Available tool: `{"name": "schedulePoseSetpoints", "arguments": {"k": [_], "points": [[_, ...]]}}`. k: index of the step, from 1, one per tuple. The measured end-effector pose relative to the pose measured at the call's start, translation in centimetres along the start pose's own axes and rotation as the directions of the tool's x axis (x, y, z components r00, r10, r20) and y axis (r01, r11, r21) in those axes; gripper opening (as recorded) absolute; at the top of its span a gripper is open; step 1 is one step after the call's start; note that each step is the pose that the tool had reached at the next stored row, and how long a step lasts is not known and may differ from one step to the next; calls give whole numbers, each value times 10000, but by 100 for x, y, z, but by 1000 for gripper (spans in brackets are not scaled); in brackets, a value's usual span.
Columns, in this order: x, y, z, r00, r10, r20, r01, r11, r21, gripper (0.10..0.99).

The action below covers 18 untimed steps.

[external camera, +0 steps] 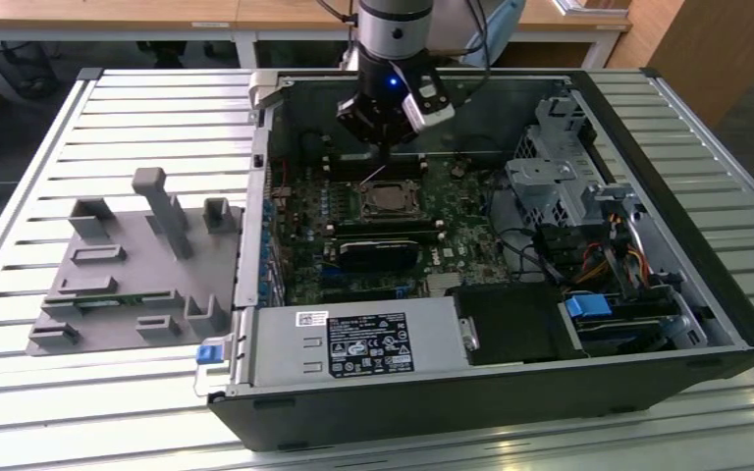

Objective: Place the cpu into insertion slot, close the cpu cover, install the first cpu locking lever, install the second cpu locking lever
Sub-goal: 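Install the first cpu locking lever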

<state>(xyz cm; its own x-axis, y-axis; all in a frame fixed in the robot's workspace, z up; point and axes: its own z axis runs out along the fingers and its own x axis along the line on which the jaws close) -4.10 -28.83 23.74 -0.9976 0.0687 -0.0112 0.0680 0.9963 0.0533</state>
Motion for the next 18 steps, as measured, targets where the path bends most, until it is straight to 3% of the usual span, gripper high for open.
{"name": "schedulePoseSetpoints", "arguments": {"k": [18], "points": [[-74, 45, 93, 10000, -2, 0, 2, 10000, 0, 106]]}}
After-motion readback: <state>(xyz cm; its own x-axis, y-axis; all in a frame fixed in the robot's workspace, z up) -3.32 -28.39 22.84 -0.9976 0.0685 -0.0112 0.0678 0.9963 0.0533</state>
